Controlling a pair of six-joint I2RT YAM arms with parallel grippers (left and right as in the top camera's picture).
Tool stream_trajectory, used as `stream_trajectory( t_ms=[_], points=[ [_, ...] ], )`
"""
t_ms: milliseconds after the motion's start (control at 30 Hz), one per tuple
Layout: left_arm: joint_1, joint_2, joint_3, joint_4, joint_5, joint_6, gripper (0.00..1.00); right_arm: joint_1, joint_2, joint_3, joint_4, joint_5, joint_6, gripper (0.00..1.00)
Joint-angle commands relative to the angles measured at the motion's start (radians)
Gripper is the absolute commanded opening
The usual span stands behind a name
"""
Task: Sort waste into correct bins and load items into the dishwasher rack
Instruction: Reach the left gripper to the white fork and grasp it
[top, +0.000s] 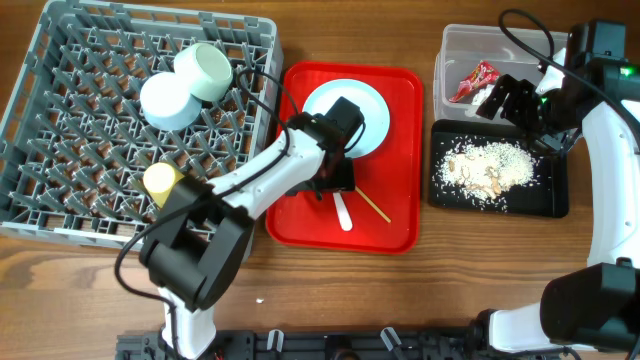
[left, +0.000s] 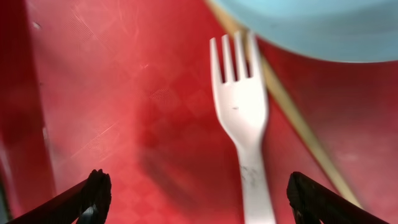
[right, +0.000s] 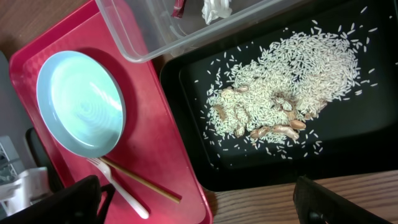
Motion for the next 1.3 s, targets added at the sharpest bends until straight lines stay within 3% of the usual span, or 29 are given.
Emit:
stream_trajectory(
  t_ms=[0,200,567,933,1267],
  points=[
    [-0.002,0.043,-0.011,0.003,-0.015,-0.039,0.88,-0.001,-0.012,0.006,-0.002,-0.006,-0.020,1.00],
    [-0.003,0.065,-0.016,0.007,0.037,-0.039,0.73,-0.001,-0.012,0.006,-0.002,-0.006,-0.020,1.00],
    [-0.005,0.067,-0.032,0.026,0.037,-0.039,0.31,-0.001,-0.012,0.006,-0.002,-0.006,-0.021,1.00],
    [-0.005,0.067,-0.032,0.030,0.037,-0.039,0.16,-0.001,-0.012,0.006,-0.005,-0.006,-0.020,1.00],
    [-0.005,0.067,-0.032,0.030,0.037,-0.039,0.11,-0.001,-0.012,0.006,-0.006,-0.006,-0.021,1.00]
  ],
)
